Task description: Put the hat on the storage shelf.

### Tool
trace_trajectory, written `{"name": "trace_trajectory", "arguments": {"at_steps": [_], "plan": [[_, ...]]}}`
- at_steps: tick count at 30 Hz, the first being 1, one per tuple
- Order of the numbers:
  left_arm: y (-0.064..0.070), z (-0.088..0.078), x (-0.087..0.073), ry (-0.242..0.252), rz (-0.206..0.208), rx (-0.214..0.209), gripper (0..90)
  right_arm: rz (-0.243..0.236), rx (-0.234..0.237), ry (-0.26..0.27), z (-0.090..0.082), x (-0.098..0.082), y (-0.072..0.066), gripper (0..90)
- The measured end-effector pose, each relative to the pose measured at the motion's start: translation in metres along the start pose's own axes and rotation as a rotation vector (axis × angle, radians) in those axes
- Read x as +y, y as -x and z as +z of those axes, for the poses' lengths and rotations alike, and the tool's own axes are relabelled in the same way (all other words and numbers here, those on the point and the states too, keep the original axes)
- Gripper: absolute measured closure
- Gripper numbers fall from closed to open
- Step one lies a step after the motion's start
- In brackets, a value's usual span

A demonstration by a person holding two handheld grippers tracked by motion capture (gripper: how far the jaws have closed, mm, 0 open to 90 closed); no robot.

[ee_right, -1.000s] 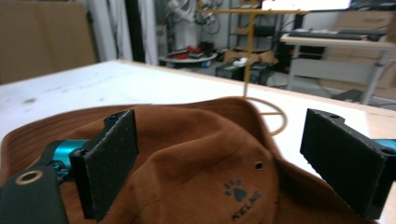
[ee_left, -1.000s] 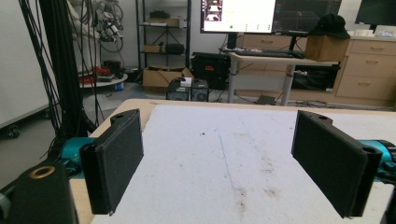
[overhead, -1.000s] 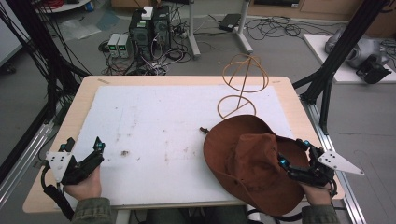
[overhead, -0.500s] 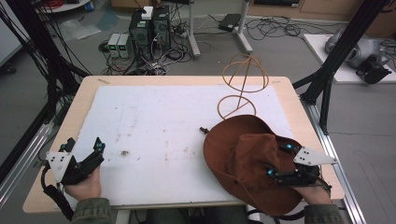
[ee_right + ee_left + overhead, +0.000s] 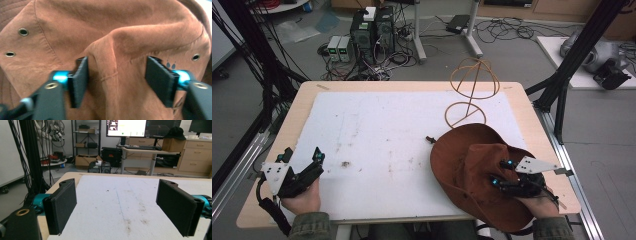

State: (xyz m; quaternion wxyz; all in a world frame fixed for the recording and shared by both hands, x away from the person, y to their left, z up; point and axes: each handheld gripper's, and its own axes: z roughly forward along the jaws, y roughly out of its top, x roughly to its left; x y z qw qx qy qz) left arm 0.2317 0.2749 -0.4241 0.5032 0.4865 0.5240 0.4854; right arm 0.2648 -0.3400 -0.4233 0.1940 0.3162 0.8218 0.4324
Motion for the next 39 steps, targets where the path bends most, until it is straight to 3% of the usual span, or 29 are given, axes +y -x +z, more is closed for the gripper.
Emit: {"name": "trace_trajectory", "arguments": {"at_steps": [2, 3, 4, 5, 6, 8, 11, 12, 15, 18, 25, 39], "plan": [[0.000, 0.000, 0.000, 0.000, -0.002, -0.002, 17.0, 0.009, 0.012, -0.007, 0.000, 0.000, 0.000, 46.4], [0.000, 0.000, 0.000, -0.001, -0.005, -0.001, 17.1, -0.001, 0.016, -0.024, 0.001, 0.001, 0.000, 62.0], [0.000, 0.000, 0.000, -0.001, -0.006, -0.002, 17.1, -0.001, 0.016, -0.024, 0.001, 0.001, 0.000, 62.0], [0.000, 0.000, 0.000, -0.002, -0.007, -0.003, 17.1, -0.028, 0.007, -0.027, 0.000, 0.002, -0.002, 84.7], [0.000, 0.000, -0.001, -0.001, -0.008, -0.004, 17.2, -0.045, -0.002, -0.025, -0.001, 0.002, -0.004, 87.3], [0.000, 0.000, -0.001, -0.002, -0.011, -0.005, 17.2, -0.049, -0.004, -0.025, -0.003, 0.003, -0.004, 87.9], [-0.001, 0.000, -0.001, 0.000, -0.018, -0.006, 17.2, -0.038, -0.030, 0.007, -0.007, 0.003, -0.004, 88.8], [-0.001, 0.000, -0.001, 0.000, -0.020, -0.005, 17.3, -0.027, -0.053, 0.042, -0.010, 0.002, -0.003, 88.9], [-0.002, 0.000, -0.001, -0.001, -0.022, -0.006, 17.3, -0.012, -0.056, 0.061, -0.012, 0.002, -0.002, 89.0], [-0.002, 0.000, -0.001, 0.001, -0.028, -0.005, 17.3, 0.023, -0.035, 0.072, -0.013, 0.000, 0.000, 88.9], [-0.003, 0.000, -0.001, 0.000, -0.033, -0.006, 17.3, 0.053, -0.026, 0.093, -0.015, -0.002, 0.003, 88.8], [-0.005, -0.001, -0.001, 0.004, -0.044, -0.006, 17.3, 0.105, -0.024, 0.204, -0.024, 0.001, 0.002, 88.8]]}}
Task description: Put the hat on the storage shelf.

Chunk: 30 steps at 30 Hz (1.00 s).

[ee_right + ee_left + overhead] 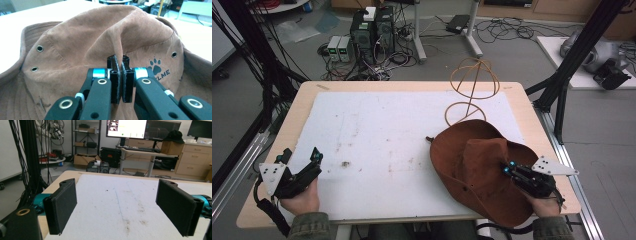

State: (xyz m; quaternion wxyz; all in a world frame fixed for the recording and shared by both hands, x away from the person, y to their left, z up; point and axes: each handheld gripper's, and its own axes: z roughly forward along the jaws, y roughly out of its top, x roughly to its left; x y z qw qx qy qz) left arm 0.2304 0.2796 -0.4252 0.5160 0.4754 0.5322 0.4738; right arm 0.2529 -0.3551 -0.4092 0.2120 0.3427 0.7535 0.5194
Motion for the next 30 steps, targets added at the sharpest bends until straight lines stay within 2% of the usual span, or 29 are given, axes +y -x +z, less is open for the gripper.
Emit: {"name": "trace_trajectory", "arguments": {"at_steps": [4, 6, 7, 11, 18, 23, 27, 29, 30], "plan": [[-0.001, 0.000, 0.000, 0.002, -0.004, 0.002, 17.3, 0.001, 0.001, 0.027, -0.002, 0.002, -0.001, 88.7], [-0.001, -0.001, 0.000, 0.003, -0.008, 0.004, 17.3, -0.006, 0.019, 0.060, -0.005, 0.005, -0.003, 88.7], [-0.001, -0.001, 0.000, 0.003, -0.008, 0.004, 17.3, -0.006, 0.019, 0.060, -0.005, 0.005, -0.003, 88.7], [-0.002, -0.001, 0.000, 0.002, -0.012, 0.004, 17.3, 0.005, 0.033, 0.124, -0.008, 0.012, -0.007, 88.7], [-0.003, -0.002, -0.001, -0.003, -0.024, 0.005, 17.3, -0.027, 0.055, 0.196, -0.014, 0.020, -0.012, 88.5], [-0.004, -0.002, -0.002, -0.001, -0.033, 0.007, 17.3, -0.030, 0.049, 0.225, -0.016, 0.024, -0.014, 88.5], [-0.004, -0.001, -0.002, -0.002, -0.037, 0.005, 17.3, -0.018, 0.045, 0.288, -0.020, 0.032, -0.014, 88.5], [-0.004, -0.001, -0.003, -0.001, -0.036, 0.005, 17.3, -0.006, 0.043, 0.298, -0.021, 0.034, -0.014, 88.5], [-0.004, -0.001, -0.003, -0.002, -0.037, 0.005, 17.3, -0.008, 0.027, 0.317, -0.022, 0.038, -0.013, 88.5]]}}
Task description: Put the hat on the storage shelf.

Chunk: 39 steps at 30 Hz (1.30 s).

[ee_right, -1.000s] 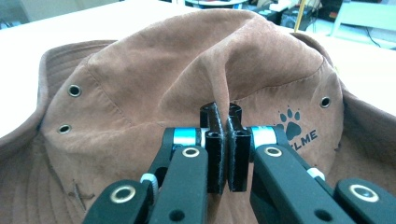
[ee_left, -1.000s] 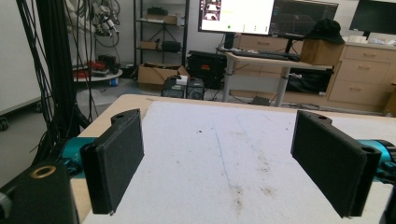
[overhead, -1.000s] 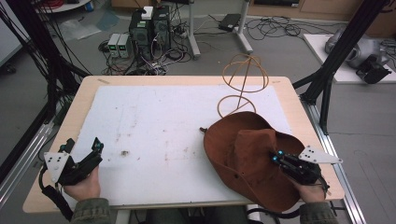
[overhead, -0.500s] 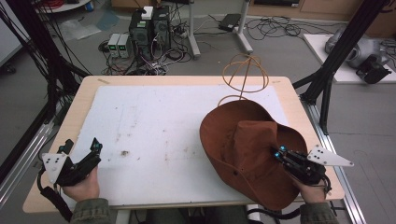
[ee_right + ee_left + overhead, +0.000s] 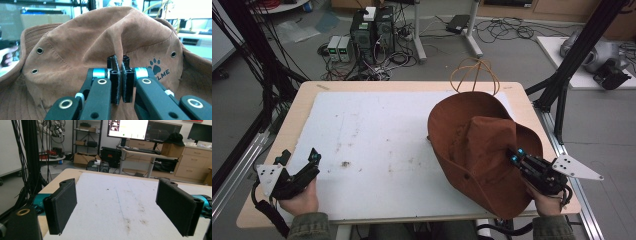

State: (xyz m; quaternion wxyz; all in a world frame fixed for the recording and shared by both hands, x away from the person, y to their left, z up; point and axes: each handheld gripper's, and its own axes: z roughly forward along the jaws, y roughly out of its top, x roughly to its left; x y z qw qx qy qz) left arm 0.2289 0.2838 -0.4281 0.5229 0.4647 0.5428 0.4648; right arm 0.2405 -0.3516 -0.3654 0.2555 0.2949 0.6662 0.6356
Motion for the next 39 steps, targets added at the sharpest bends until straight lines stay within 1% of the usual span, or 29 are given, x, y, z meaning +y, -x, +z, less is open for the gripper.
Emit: {"name": "trace_trajectory", "arguments": {"at_steps": [3, 5, 6, 11, 14, 15, 16, 17, 18, 19, 20, 21, 23, 24, 25, 27, 28, 29, 30, 31, 33, 35, 39], "plan": [[0.000, 0.000, 0.000, -0.002, -0.005, 0.000, 17.3, 0.011, -0.013, 0.033, 0.001, 0.005, 0.002, 88.5], [0.000, 0.001, -0.001, -0.002, -0.005, -0.002, 17.3, 0.008, -0.016, 0.049, 0.001, 0.009, 0.004, 88.5], [0.000, 0.002, -0.001, -0.008, -0.005, -0.005, 17.3, 0.014, -0.021, 0.056, 0.002, 0.012, 0.004, 88.5], [0.005, 0.005, -0.003, -0.012, 0.004, -0.023, 17.3, -0.002, -0.054, 0.097, 0.009, 0.027, 0.005, 88.4], [0.008, 0.005, -0.002, -0.001, 0.013, -0.029, 17.7, -0.018, -0.081, 0.127, 0.014, 0.040, 0.006, 88.2], [0.008, 0.006, -0.003, -0.001, 0.011, -0.032, 17.7, -0.018, -0.081, 0.127, 0.014, 0.040, 0.006, 88.2], [0.007, 0.007, -0.003, -0.003, 0.011, -0.036, 17.7, -0.018, -0.089, 0.139, 0.016, 0.044, 0.008, 88.2], [0.007, 0.007, -0.003, -0.008, 0.007, -0.038, 17.7, -0.020, -0.102, 0.154, 0.020, 0.053, 0.010, 88.2], [0.007, 0.008, -0.003, -0.007, 0.007, -0.038, 17.6, -0.032, -0.111, 0.161, 0.022, 0.058, 0.011, 88.2], [0.007, 0.008, -0.003, -0.007, 0.007, -0.038, 17.6, -0.042, -0.116, 0.166, 0.024, 0.061, 0.012, 88.2], [0.006, 0.008, -0.003, -0.006, 0.005, -0.037, 17.6, -0.042, -0.123, 0.170, 0.026, 0.067, 0.012, 88.2], [0.006, 0.008, -0.003, -0.008, 0.004, -0.036, 17.6, -0.042, -0.123, 0.170, 0.026, 0.067, 0.012, 88.2], [0.005, 0.008, -0.004, -0.007, -0.001, -0.034, 17.6, -0.057, -0.132, 0.184, 0.030, 0.075, 0.015, 88.2], [0.005, 0.008, -0.004, -0.006, -0.003, -0.034, 17.6, -0.057, -0.144, 0.190, 0.036, 0.084, 0.018, 88.1], [0.005, 0.008, -0.004, -0.007, -0.002, -0.033, 17.6, -0.057, -0.144, 0.190, 0.036, 0.084, 0.018, 88.1], [0.005, 0.008, -0.003, 0.004, 0.004, -0.032, 17.7, -0.059, -0.161, 0.196, 0.041, 0.091, 0.020, 88.1], [0.005, 0.007, -0.003, 0.006, 0.007, -0.031, 17.7, -0.066, -0.176, 0.207, 0.048, 0.100, 0.024, 88.1], [0.004, 0.008, -0.003, 0.007, 0.007, -0.031, 17.7, -0.076, -0.183, 0.211, 0.050, 0.102, 0.025, 88.1], [0.004, 0.008, -0.003, 0.006, 0.003, -0.031, 17.7, -0.076, -0.193, 0.212, 0.053, 0.106, 0.026, 88.1], [0.004, 0.008, -0.003, 0.007, -0.003, -0.031, 17.7, -0.077, -0.191, 0.215, 0.056, 0.110, 0.027, 88.1], [0.002, 0.007, -0.003, 0.009, -0.004, -0.026, 17.7, -0.085, -0.213, 0.217, 0.061, 0.116, 0.029, 88.1], [0.001, 0.006, -0.003, 0.014, -0.014, -0.024, 17.7, -0.085, -0.221, 0.222, 0.066, 0.122, 0.031, 88.1], [-0.004, 0.006, -0.004, 0.013, -0.030, -0.016, 17.7, -0.088, -0.244, 0.218, 0.077, 0.129, 0.035, 88.1]]}}
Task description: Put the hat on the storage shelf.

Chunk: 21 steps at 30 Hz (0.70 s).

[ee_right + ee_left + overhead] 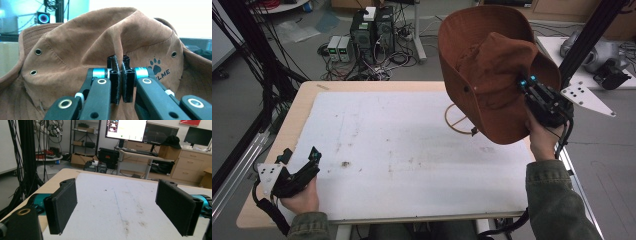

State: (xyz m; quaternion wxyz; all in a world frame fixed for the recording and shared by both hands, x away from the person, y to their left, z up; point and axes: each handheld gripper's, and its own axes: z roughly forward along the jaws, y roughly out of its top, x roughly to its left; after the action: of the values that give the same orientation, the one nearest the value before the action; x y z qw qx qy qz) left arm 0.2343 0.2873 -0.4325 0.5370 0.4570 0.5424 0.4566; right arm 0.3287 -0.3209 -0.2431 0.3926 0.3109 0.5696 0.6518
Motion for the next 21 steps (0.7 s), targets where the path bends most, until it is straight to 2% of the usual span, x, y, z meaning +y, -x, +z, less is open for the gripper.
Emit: {"name": "trace_trajectory", "arguments": {"at_steps": [7, 10, 14, 21], "plan": [[0.000, 0.001, 0.000, 0.003, -0.009, -0.003, 17.7, 0.013, -0.046, -0.021, 0.023, -0.007, 0.002, 88.1], [0.001, 0.002, -0.001, 0.000, -0.009, -0.008, 17.7, 0.011, -0.091, -0.033, 0.040, -0.017, 0.005, 88.1], [0.001, 0.003, -0.001, -0.004, -0.010, -0.013, 17.7, 0.039, -0.132, -0.020, 0.052, -0.026, 0.007, 88.1], [-0.001, 0.003, -0.002, -0.007, -0.016, -0.008, 17.7, 0.077, -0.154, -0.018, 0.064, -0.045, 0.008, 88.1]]}}
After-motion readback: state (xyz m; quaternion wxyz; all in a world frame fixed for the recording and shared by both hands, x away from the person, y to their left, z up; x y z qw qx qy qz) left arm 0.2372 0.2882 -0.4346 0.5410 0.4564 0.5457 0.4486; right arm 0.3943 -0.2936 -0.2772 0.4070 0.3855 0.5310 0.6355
